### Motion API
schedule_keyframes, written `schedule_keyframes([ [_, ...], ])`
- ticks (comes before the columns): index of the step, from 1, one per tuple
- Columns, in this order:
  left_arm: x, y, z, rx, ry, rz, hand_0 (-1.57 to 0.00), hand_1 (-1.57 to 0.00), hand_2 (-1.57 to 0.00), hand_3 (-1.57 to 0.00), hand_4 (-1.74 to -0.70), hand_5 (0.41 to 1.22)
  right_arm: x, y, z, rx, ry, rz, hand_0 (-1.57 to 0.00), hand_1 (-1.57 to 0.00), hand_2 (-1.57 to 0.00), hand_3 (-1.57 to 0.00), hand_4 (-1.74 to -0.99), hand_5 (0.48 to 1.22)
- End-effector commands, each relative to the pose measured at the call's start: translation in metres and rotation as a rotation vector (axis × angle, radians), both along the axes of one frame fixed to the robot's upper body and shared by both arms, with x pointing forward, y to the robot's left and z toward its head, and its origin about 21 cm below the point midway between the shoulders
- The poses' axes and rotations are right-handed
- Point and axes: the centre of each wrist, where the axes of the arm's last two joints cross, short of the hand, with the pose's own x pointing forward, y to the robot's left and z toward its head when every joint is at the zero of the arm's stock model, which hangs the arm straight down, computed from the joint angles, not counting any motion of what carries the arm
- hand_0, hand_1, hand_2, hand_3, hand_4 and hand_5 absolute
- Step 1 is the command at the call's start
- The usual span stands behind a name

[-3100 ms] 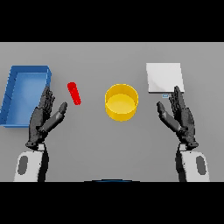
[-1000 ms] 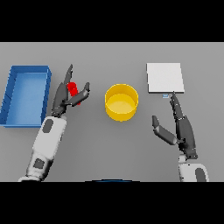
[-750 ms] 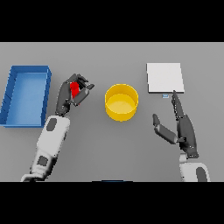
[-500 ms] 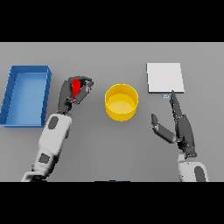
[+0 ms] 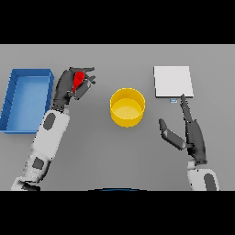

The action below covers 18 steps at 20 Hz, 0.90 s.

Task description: Pick up the red beaker and tilt it to pour out 1 green nut into yellow bowl. Pick up the yellow bowl and place it on the metallic measuring scale.

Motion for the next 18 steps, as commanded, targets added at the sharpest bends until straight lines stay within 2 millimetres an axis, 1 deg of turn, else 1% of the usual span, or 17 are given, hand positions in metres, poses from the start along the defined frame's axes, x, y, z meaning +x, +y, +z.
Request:
schedule_keyframes([
  [1, 0.002, 0.001, 0.006, 0.088, 0.0, -0.019, -1.55, -1.55, -1.55, -1.55, -1.73, 1.137, 0.002, 0.004, -0.001, 0.004, 0.002, 0.009, 0.0, 0.0, 0.0, 0.0, -1.101, 0.658],
  [2, 0.004, -0.002, 0.014, 0.187, -0.005, -0.042, -1.56, -1.56, -1.56, -1.55, -1.73, 1.139, 0.002, 0.003, 0.0, 0.001, -0.009, 0.017, 0.0, 0.0, 0.0, 0.0, -1.095, 0.66],
  [3, 0.004, -0.005, 0.019, 0.251, -0.014, -0.069, -1.56, -1.56, -1.56, -1.55, -1.74, 1.136, -0.001, 0.003, -0.001, 0.002, -0.013, 0.019, 0.0, 0.0, 0.0, 0.0, -1.092, 0.661],
  [6, 0.001, -0.013, 0.026, 0.343, -0.016, -0.113, -1.56, -1.56, -1.56, -1.55, -1.74, 1.123, -0.005, 0.001, -0.003, 0.01, -0.015, 0.02, 0.0, 0.0, 0.0, 0.0, -1.092, 0.668],
  [7, 0.0, -0.016, 0.028, 0.36, -0.015, -0.122, -1.56, -1.56, -1.56, -1.55, -1.74, 1.128, -0.004, 0.003, 0.0, -0.004, -0.015, 0.019, 0.0, 0.0, 0.0, 0.0, -1.092, 0.665],
  [8, -0.002, -0.019, 0.031, 0.377, -0.014, -0.133, -1.56, -1.56, -1.56, -1.55, -1.74, 1.136, -0.006, 0.001, 0.0, 0.0, -0.007, 0.011, 0.0, 0.0, 0.0, 0.0, -1.092, 0.664],
  [9, -0.001, -0.021, 0.035, 0.427, -0.023, -0.152, -1.56, -1.56, -1.56, -1.56, -1.74, 1.144, -0.003, 0.003, 0.002, -0.002, -0.007, 0.012, 0.0, 0.0, 0.0, 0.0, -1.096, 0.666],
  [10, 0.004, -0.025, 0.043, 0.501, -0.018, -0.151, -1.56, -1.56, -1.56, -1.56, -1.74, 1.149, -0.004, 0.003, 0.001, 0.003, -0.008, 0.019, 0.0, 0.0, 0.0, 0.0, -1.096, 0.67],
  [11, 0.007, -0.032, 0.053, 0.587, -0.037, -0.17, -1.57, -1.57, -1.57, -1.56, -1.74, 1.152, -0.003, 0.006, 0.0, 0.005, -0.011, 0.029, 0.0, 0.0, 0.0, 0.0, -1.086, 0.679],
  [13, 0.011, -0.042, 0.058, 0.764, -0.063, -0.238, -1.57, -1.57, -1.57, -1.57, -1.74, 1.166, 0.0, 0.005, -0.001, 0.001, -0.01, 0.029, 0.0, 0.0, 0.0, 0.0, -1.062, 0.69],
  [14, 0.014, -0.045, 0.062, 0.838, -0.074, -0.269, -1.57, -1.57, -1.57, -1.57, -1.74, 1.177, -0.003, 0.005, 0.0, -0.007, -0.02, 0.035, 0.0, 0.0, 0.0, 0.0, -1.056, 0.692],
  [17, 0.02, -0.061, 0.076, 1.076, -0.097, -0.336, -1.57, -1.57, -1.57, -1.57, -1.74, 1.199, -0.006, 0.006, 0.002, -0.002, -0.028, 0.034, 0.0, 0.0, 0.0, 0.0, -1.068, 0.689],
  [18, 0.021, -0.071, 0.079, 1.145, -0.094, -0.361, -1.57, -1.57, -1.57, -1.57, -1.69, 1.203, -0.007, 0.007, -0.001, 0.001, -0.02, 0.031, 0.0, 0.0, 0.0, 0.0, -1.07, 0.686],
])
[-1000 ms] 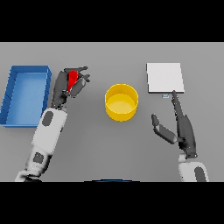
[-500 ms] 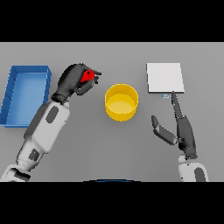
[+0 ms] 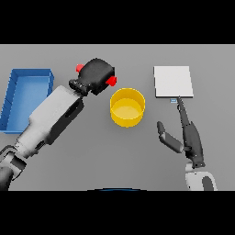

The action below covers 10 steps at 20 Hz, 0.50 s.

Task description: Pick up the red beaker and tilt it to pour out 1 green nut into yellow bowl. Pick up the yellow bowl and place it on the metallic measuring scale.

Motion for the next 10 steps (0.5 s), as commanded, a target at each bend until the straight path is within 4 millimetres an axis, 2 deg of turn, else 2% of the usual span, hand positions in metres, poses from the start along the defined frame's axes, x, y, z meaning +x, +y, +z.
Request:
schedule_keyframes([
  [1, 0.001, -0.007, 0.001, 0.077, -0.003, -0.023, -1.57, -1.57, -1.57, -1.57, -1.65, 1.207, 0.001, -0.002, 0.003, -0.004, -0.014, 0.004, 0.0, 0.0, 0.0, 0.0, -1.066, 0.684],
  [3, 0.005, -0.015, 0.008, 0.215, -0.016, -0.058, -1.57, -1.57, -1.57, -1.57, -1.58, 1.212, 0.004, -0.002, 0.004, 0.018, -0.009, 0.006, 0.0, 0.0, 0.0, 0.0, -1.063, 0.681],
  [6, 0.005, -0.033, 0.01, 0.36, -0.04, -0.097, -1.57, -1.57, -1.57, -1.57, -1.66, 1.216, 0.006, 0.001, 0.004, 0.024, 0.02, 0.004, 0.0, 0.0, 0.0, 0.0, -1.056, 0.672],
  [10, 0.011, -0.045, 0.013, 0.575, -0.099, -0.133, -1.57, -1.57, -1.57, -1.57, -1.71, 1.219, 0.009, 0.001, 0.001, 0.013, 0.03, 0.02, 0.0, 0.0, 0.0, 0.0, -1.069, 0.689],
])
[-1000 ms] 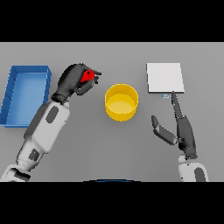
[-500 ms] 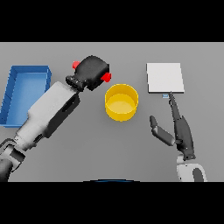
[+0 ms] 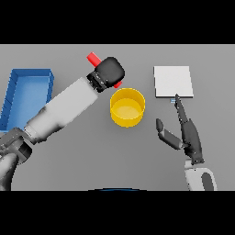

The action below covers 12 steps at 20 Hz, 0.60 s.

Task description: Pick up the red beaker and tilt it to pour out 1 green nut into yellow bowl. Pick up the yellow bowl and place it on the metallic measuring scale.

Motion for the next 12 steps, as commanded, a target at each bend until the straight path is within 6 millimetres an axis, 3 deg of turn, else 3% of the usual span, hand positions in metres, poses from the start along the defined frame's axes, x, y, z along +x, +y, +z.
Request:
schedule_keyframes([
  [1, 0.0, -0.001, 0.001, 0.043, -0.009, -0.018, -1.57, -1.57, -1.57, -1.57, -1.71, 1.219, -0.003, 0.002, 0.0, 0.01, -0.011, 0.011, 0.0, 0.0, 0.0, 0.0, -1.064, 0.69],
  [12, -0.009, -0.027, -0.015, 0.259, -0.179, -0.157, -1.57, -1.57, -1.57, -1.57, -1.74, 1.221, -0.002, -0.002, -0.001, 0.018, -0.028, -0.011, 0.0, 0.0, 0.0, 0.0, -1.065, 0.684],
])
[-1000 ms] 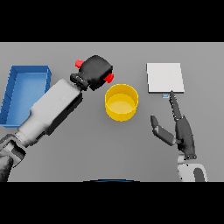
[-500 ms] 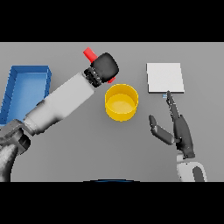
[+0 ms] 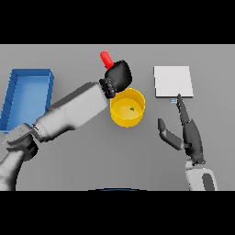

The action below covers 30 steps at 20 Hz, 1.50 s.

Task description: Pick up the red beaker and tilt it to pour out 1 green nut into yellow bowl. Pick up the yellow bowl and place it on the metallic measuring scale.

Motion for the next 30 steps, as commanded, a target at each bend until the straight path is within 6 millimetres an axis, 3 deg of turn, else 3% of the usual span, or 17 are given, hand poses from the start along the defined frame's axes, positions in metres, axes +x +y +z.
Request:
schedule_keyframes([
  [1, 0.001, -0.003, 0.003, 0.032, -0.017, -0.012, -1.57, -1.57, -1.57, -1.57, -1.74, 1.221, 0.0, 0.001, 0.0, -0.011, -0.001, -0.004, 0.0, 0.0, 0.0, 0.0, -1.076, 0.678],
  [8, -0.005, -0.031, 0.01, 0.282, -0.091, -0.102, -1.57, -1.57, -1.57, -1.57, -1.73, 1.221, -0.005, 0.006, -0.003, -0.021, -0.014, -0.001, 0.0, 0.0, 0.0, 0.0, -1.059, 0.672],
  [12, -0.001, -0.039, 0.023, 0.33, -0.114, -0.097, -1.57, -1.57, -1.57, -1.57, -1.73, 1.221, -0.003, 0.007, -0.002, -0.022, -0.013, 0.005, 0.0, 0.0, 0.0, 0.0, -1.035, 0.685],
  [14, 0.007, -0.038, 0.04, 0.275, -0.122, -0.122, -1.57, -1.57, -1.57, -1.57, -1.73, 1.221, -0.001, 0.008, -0.002, -0.022, -0.008, 0.002, 0.0, 0.0, 0.0, 0.0, -1.035, 0.684],
  [18, 0.029, -0.025, 0.096, 0.188, -0.171, -0.027, -1.57, -1.57, -1.57, -1.57, -1.73, 1.221, -0.003, 0.005, 0.003, -0.047, -0.037, -0.002, 0.0, 0.0, 0.0, 0.0, -1.023, 0.682],
  [19, 0.036, -0.021, 0.113, 0.14, -0.177, 0.009, -1.57, -1.57, -1.57, -1.26, -1.73, 1.221, -0.002, 0.006, 0.002, -0.049, -0.035, 0.001, 0.0, 0.0, 0.0, 0.0, -1.024, 0.681],
  [20, 0.041, -0.015, 0.125, 0.104, -0.186, 0.038, -1.57, -1.57, -1.57, -1.02, -1.73, 1.221, -0.003, 0.006, -0.001, -0.043, -0.02, -0.001, 0.0, 0.0, 0.0, 0.0, -1.028, 0.68],
  [22, 0.055, 0.007, 0.149, -0.018, -0.153, 0.092, -1.57, -1.57, -1.57, -1.22, -1.73, 1.221, -0.001, 0.007, 0.0, -0.021, -0.004, -0.002, 0.0, 0.0, 0.0, 0.0, -1.009, 0.676],
  [25, 0.07, 0.039, 0.182, -0.281, -0.127, 0.298, -1.57, -1.57, -1.57, -1.39, -1.73, 1.221, -0.001, 0.009, -0.002, -0.034, -0.03, 0.006, 0.0, 0.0, 0.0, 0.0, -0.996, 0.675],
  [28, 0.081, 0.087, 0.198, -0.546, -0.099, 0.461, -1.57, -1.57, -1.57, -1.44, -1.74, 1.221, 0.004, 0.008, 0.002, -0.011, -0.029, 0.008, 0.0, 0.0, 0.0, 0.0, -1.004, 0.668],
  [30, 0.087, 0.131, 0.198, -0.724, -0.098, 0.581, -1.57, -1.57, -1.57, -1.45, -1.74, 1.221, 0.004, 0.01, 0.0, 0.007, -0.024, 0.011, 0.0, 0.0, 0.0, 0.0, -1.004, 0.668],
])
